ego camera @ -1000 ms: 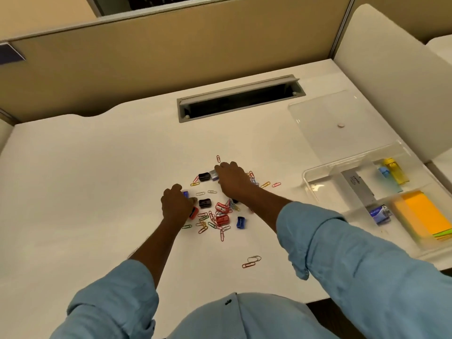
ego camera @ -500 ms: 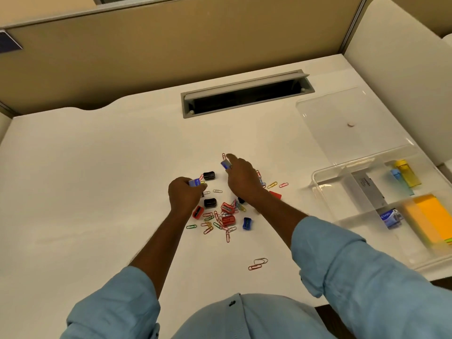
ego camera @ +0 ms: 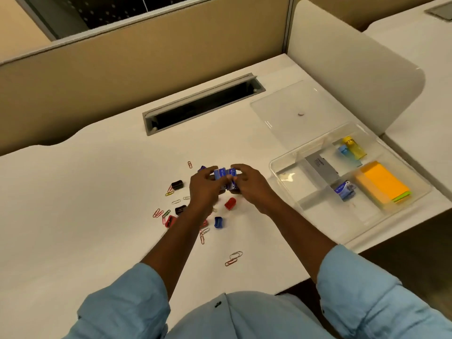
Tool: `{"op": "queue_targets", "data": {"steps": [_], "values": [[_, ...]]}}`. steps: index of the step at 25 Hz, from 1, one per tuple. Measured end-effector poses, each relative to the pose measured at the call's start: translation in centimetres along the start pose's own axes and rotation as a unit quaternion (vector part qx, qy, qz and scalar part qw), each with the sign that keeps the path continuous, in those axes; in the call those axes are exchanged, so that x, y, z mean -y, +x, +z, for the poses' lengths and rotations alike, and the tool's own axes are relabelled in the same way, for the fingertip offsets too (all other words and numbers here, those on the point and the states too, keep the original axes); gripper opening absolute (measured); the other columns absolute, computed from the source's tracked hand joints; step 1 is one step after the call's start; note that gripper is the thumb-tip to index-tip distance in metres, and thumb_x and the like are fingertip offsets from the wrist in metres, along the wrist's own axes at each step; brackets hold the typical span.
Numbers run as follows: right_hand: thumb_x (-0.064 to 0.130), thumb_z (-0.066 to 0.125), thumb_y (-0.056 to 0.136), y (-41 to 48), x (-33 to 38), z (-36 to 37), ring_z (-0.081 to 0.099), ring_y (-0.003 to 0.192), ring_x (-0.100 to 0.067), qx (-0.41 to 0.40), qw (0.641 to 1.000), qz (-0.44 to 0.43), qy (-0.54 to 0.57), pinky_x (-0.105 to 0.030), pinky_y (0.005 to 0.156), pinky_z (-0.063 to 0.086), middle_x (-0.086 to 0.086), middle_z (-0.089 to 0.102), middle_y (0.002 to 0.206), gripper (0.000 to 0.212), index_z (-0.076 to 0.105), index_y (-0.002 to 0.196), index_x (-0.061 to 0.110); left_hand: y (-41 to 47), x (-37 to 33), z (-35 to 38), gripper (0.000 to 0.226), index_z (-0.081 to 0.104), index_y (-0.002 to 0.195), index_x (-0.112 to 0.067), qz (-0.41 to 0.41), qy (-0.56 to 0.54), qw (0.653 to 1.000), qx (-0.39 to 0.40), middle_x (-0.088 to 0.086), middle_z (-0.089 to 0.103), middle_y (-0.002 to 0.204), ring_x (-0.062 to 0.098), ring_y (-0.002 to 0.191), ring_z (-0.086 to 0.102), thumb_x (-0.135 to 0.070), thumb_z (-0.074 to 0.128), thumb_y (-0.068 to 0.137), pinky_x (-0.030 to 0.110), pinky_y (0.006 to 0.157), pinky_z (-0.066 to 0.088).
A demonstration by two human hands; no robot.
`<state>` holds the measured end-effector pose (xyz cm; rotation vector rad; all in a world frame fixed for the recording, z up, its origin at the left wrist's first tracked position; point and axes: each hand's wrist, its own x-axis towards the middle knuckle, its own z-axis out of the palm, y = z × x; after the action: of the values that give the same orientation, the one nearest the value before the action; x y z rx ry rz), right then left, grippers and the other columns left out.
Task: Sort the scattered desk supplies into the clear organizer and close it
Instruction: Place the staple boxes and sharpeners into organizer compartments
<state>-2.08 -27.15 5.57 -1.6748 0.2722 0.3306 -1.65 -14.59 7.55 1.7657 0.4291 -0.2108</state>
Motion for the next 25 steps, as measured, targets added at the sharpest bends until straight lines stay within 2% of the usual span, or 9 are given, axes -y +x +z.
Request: {"op": "queue_targets", "data": {"steps": [2,4,6,10,13,16,19,21,25], "values": [[0.007,0.045,0.096,-1.2,-0.3,-1.7,0.065,0.098,-0.024,-0.028,1.000,-0.008,0.004,-0.025,0.077,0.058,-0.015,0.058,0.127,0.038,0.047,0.133,0.015,-1.0,-0.3,1.8,0.054,0.058,0.122,-0.004,0.011,-0.003,0.999,0.031,0.011,0.069,0.107,0.021,0.086,0.069,-0.012,0.078,0.073,0.026,0.069,0.059],[0.008,0.045,0.096,-2.3,-0.7,-3.3,0.063,0.104,-0.027,-0.060,0.998,-0.007,-0.008,-0.037,0.087,0.056,-0.014,0.058,0.127,0.039,0.046,0.134,0.017,-1.7,-0.5,3.2,0.052,0.059,0.122,-0.003,0.005,-0.017,0.998,0.061,0.014,0.070,0.109,0.024,0.089,0.071,-0.011,0.078,0.074,0.030,0.075,0.059],[0.009,0.047,0.096,-3.4,-1.0,-4.7,0.064,0.102,-0.027,-0.083,0.997,-0.006,-0.010,-0.040,0.090,0.055,-0.014,0.059,0.123,0.039,0.045,0.134,0.020,-2.3,-0.8,4.7,0.048,0.060,0.121,-0.002,-0.005,-0.037,0.995,0.091,0.017,0.070,0.108,0.026,0.089,0.071,-0.010,0.076,0.076,0.030,0.075,0.059],[0.008,0.049,0.095,-5.5,-1.5,-8.1,0.064,0.104,-0.023,-0.113,0.990,-0.040,-0.077,-0.030,0.090,0.054,-0.012,0.061,0.124,0.043,0.045,0.135,0.021,-3.8,-1.7,8.1,0.044,0.063,0.116,-0.003,-0.005,-0.060,0.987,0.149,0.019,0.071,0.102,0.026,0.085,0.072,-0.008,0.076,0.074,0.032,0.074,0.060],[0.007,0.061,0.088,-6.9,-2.1,-10.6,0.059,0.113,-0.021,-0.085,0.985,-0.050,-0.143,-0.019,0.084,0.045,-0.007,0.050,0.138,0.063,0.033,0.143,0.024,-4.5,-2.5,10.7,0.044,0.067,0.111,-0.006,0.007,-0.029,0.984,0.177,0.017,0.072,0.095,0.026,0.080,0.072,-0.009,0.081,0.069,0.032,0.071,0.060],[0.014,0.073,0.080,-8.1,-2.7,-12.7,0.054,0.119,-0.020,-0.141,0.965,-0.073,-0.209,-0.019,0.085,0.043,-0.005,0.039,0.143,0.078,0.031,0.144,0.024,-5.6,-3.0,13.4,0.039,0.070,0.103,-0.006,0.037,0.016,0.978,0.206,0.011,0.073,0.086,0.025,0.075,0.071,-0.008,0.082,0.066,0.031,0.071,0.060],[0.021,0.077,0.077,-9.2,-3.3,-14.8,0.054,0.120,-0.023,-0.184,0.933,-0.099,-0.294,-0.032,0.094,0.048,-0.006,0.045,0.140,0.074,0.039,0.140,0.018,-6.6,-3.1,15.9,0.035,0.070,0.100,-0.001,0.063,0.052,0.971,0.224,0.018,0.072,0.088,0.028,0.072,0.069,-0.004,0.080,0.066,0.035,0.073,0.059],[0.024,0.077,0.076,-9.8,-3.6,-16.0,0.055,0.118,-0.024,-0.186,0.929,-0.088,-0.307,-0.037,0.096,0.051,-0.008,0.047,0.137,0.072,0.042,0.137,0.014,-7.2,-3.2,17.2,0.033,0.070,0.099,-0.001,0.070,0.064,0.967,0.237,0.018,0.071,0.086,0.026,0.070,0.069,-0.003,0.079,0.067,0.033,0.072,0.059],[0.022,0.080,0.072,-10.3,-3.9,-17.5,0.060,0.108,-0.024,-0.230,0.921,-0.075,-0.305,-0.030,0.089,0.051,-0.010,0.055,0.122,0.060,0.051,0.123,0.009,-7.9,-3.3,19.0,0.016,0.071,0.075,-0.018,0.079,0.064,0.956,0.275,0.003,0.071,0.069,0.012,0.059,0.067,-0.005,0.078,0.069,0.024,0.065,0.057]]}}
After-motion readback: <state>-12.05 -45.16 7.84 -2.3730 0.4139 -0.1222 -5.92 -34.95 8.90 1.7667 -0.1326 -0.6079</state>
